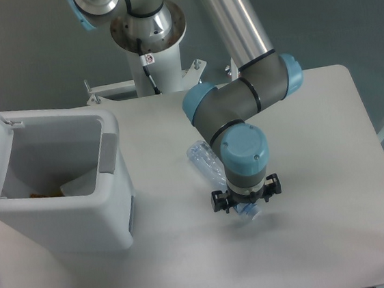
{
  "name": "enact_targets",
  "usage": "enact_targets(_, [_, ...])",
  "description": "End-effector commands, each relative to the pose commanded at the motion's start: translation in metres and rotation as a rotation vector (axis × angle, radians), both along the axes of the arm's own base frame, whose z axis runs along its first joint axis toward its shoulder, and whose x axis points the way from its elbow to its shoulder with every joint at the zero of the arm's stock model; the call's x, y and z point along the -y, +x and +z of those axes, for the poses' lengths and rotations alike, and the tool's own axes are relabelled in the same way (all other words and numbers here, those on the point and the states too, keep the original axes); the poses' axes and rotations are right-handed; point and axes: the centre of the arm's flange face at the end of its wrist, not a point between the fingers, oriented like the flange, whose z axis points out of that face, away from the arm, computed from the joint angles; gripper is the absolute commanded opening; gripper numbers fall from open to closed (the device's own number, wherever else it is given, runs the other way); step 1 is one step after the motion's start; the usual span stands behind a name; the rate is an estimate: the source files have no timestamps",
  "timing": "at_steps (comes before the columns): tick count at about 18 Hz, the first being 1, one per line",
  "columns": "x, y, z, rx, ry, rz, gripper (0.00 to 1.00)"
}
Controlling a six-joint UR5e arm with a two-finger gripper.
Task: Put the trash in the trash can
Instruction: 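Lower the gripper onto the bottle and close around its middle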
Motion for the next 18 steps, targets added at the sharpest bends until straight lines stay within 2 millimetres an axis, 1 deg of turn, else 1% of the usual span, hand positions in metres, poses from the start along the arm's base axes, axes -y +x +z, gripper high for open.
enact_targets(1, [-0.002,0.004,-0.007,-0.004,-0.023,-0.008,1.0])
enact_targets(2, [0.0,0.004,-0.012,-0.02,-0.055,-0.013,1.0])
enact_targets(4, [-0.005,0.007,-0.017,-0.041,-0.089,-0.023,1.0])
enact_targets(6, [-0.005,0.007,-0.018,-0.042,-0.09,-0.022,1.0])
enact_targets(10, [-0.003,0.006,-0.028,-0.053,-0.126,-0.025,0.99])
enact_targets(11, [-0.004,0.006,-0.032,-0.054,-0.135,-0.027,0.96])
enact_targets(14, [-0.006,0.009,-0.031,-0.052,-0.131,-0.032,0.81])
enact_targets(16, [-0.007,0.01,-0.031,-0.053,-0.132,-0.034,0.72])
enact_targets(18, [-0.007,0.011,-0.032,-0.051,-0.132,-0.035,0.66])
